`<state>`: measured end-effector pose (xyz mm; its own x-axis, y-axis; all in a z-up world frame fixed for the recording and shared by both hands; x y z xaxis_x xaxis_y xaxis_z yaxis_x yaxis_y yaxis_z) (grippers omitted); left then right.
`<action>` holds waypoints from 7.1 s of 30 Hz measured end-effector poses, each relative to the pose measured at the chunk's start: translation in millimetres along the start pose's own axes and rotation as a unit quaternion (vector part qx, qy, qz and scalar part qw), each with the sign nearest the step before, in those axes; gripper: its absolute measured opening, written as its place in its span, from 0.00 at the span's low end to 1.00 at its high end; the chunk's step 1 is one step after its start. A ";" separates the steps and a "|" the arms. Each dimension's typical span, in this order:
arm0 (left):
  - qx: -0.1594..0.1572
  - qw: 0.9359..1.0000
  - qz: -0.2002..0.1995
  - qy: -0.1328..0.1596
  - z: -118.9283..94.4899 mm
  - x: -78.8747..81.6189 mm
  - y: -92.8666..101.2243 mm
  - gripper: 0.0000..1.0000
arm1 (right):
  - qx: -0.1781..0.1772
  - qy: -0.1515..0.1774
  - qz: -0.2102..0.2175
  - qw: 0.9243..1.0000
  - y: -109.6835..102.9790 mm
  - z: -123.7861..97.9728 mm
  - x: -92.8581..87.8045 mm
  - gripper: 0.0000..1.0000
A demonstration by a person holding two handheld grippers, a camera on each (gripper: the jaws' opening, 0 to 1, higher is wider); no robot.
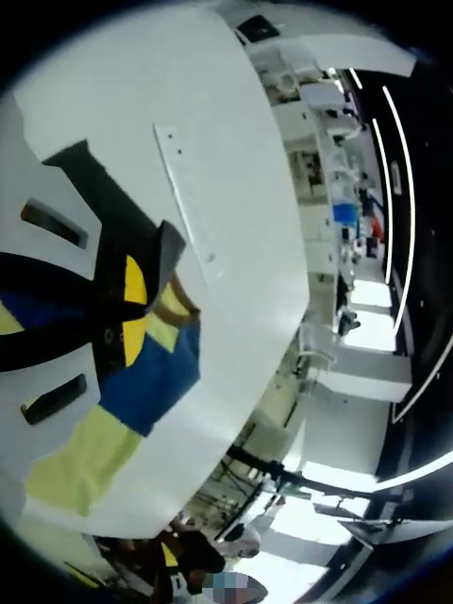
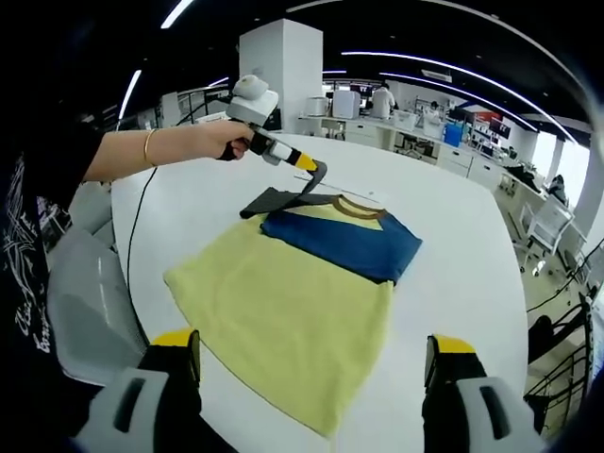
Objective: Fold the garment on the visible template until the final outline fits inside the template.
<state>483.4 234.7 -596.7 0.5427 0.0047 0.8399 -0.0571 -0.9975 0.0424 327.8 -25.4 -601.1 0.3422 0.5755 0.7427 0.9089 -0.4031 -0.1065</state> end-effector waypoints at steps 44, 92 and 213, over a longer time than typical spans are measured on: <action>-0.099 0.994 0.054 0.006 27.6 6.6 111.7 0.00 | 0.002 -0.013 0.014 1.000 1.4 3.0 -15.8 0.99; -0.188 0.975 0.121 0.007 49.2 -42.4 160.2 0.27 | 0.009 -0.014 0.028 0.999 6.8 12.2 -28.9 0.99; -0.123 0.947 0.242 -0.171 -183.8 -258.1 11.0 0.01 | 0.090 -0.212 -0.126 0.965 19.7 39.9 -119.6 0.01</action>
<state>188.7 235.6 -713.5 0.6407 -0.5140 0.5703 -0.5390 -0.8301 -0.1426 314.3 -73.8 -718.5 0.1380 0.8935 0.4274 0.9895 -0.1054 -0.0991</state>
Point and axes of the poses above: the point that each gripper's makers call its tool centre point, and the gripper's own axes: z roughly forward along the fingers, y roughly to its right, x roughly out of its top, the point moved 1 cm from there along -z, roughly backward along the fingers, and after that the axes turned 9 degrees about x, right-handed, at the moved point
